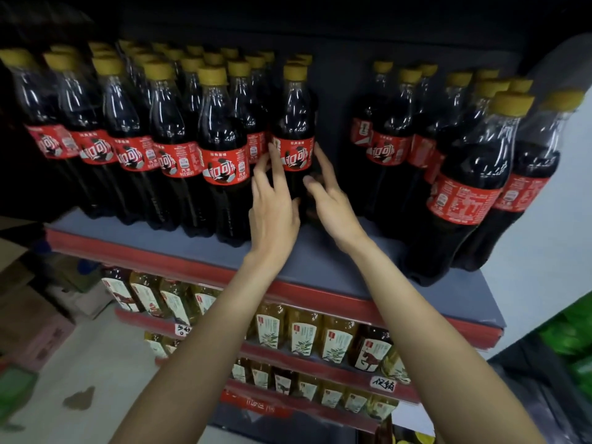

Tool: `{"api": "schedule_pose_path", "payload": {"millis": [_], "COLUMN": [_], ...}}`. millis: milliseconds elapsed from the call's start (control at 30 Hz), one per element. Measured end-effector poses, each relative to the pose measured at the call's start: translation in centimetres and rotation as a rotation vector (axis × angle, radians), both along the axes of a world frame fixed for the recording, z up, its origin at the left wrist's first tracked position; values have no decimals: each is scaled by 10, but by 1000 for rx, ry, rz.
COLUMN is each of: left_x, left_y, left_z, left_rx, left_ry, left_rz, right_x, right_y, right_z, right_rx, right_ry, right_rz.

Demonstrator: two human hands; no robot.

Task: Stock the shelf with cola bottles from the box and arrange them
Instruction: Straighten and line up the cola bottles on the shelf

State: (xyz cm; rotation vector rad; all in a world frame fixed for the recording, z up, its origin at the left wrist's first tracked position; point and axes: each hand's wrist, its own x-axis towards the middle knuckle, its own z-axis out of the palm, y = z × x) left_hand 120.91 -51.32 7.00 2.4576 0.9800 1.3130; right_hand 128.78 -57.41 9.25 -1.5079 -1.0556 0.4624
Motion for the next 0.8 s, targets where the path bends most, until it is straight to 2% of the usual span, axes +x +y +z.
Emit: {"api": "schedule_pose_path", "payload": {"millis": [300,433,600,700,800], "left_x": [3,1,-3,-9,-10], "left_y": [0,0,1,-5,-17], "left_z": [-2,-3,-6,0,11], "left_rx": [106,140,71,66,206], "left_ry": [57,62,35,-58,-278], "left_rz": [85,44,-50,-118,-246], "right_x": [0,0,-4,-1,7], "right_y": [1,5,6,-3,-23], "right_z": [3,1,0,4,0], "right_rx": [12,11,-1,29,114], "right_ry": [-10,13,-32,-64,-197], "right_rz": [17,12,34,-36,-260]}}
